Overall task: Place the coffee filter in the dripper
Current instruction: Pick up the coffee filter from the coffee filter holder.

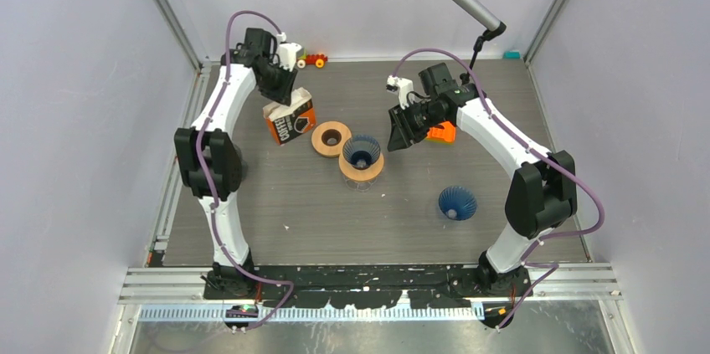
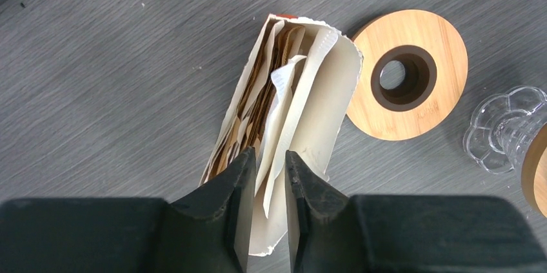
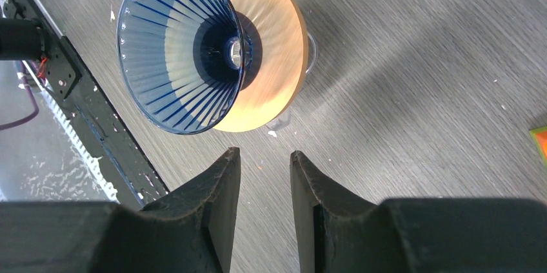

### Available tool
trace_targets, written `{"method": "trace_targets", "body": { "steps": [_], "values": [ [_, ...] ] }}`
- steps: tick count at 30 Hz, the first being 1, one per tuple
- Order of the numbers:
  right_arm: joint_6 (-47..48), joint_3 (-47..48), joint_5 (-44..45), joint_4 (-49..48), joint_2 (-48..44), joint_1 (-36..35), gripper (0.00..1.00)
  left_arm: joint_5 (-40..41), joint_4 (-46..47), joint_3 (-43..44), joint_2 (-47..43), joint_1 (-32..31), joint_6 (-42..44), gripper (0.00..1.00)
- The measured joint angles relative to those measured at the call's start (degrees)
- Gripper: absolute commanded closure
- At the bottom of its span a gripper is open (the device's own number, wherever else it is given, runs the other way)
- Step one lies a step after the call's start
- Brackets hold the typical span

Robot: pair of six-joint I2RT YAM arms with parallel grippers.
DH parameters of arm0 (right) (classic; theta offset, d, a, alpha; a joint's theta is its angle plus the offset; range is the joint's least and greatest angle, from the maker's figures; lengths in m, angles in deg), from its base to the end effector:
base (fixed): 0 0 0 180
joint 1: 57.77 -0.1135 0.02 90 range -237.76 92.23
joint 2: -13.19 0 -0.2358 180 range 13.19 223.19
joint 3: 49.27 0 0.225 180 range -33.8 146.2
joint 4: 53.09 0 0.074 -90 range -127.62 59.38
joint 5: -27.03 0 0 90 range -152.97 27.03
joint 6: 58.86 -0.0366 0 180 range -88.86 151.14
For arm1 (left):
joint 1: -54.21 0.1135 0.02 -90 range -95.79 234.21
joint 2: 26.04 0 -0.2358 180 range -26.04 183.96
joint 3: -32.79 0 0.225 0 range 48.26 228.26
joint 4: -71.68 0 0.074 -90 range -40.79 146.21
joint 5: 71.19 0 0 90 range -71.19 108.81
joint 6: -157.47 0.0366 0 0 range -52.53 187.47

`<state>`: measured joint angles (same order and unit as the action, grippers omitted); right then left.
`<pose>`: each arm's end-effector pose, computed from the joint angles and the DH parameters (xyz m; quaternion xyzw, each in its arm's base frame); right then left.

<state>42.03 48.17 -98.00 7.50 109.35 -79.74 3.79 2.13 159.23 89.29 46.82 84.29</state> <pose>0.2920 0.1404 0.2636 -0.3365 0.8596 0.3132 0.2232 0.3944 -0.0607 0.2768 0.2348 0.9254 -0.1032 0.2790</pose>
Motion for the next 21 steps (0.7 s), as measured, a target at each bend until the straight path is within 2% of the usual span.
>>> {"method": "trace_targets", "body": {
  "steps": [5, 11, 21],
  "values": [
    [0.17, 0.0, 0.0, 0.0, 0.0, 0.0, 0.61, -0.2, -0.04, 0.83, 1.05, 0.0, -0.15, 0.82],
    [0.55, 0.0, 0.0, 0.02, 0.0, 0.0, 0.61, -0.52, -0.39, 1.92, 1.51, 0.0, -0.35, 0.99],
    [0.59, 0.44, 0.02, 0.57, 0.0, 0.0, 0.59, -0.57, -1.97, 5.81, 0.07, 0.0, 0.15, 1.0]
  ]
}}
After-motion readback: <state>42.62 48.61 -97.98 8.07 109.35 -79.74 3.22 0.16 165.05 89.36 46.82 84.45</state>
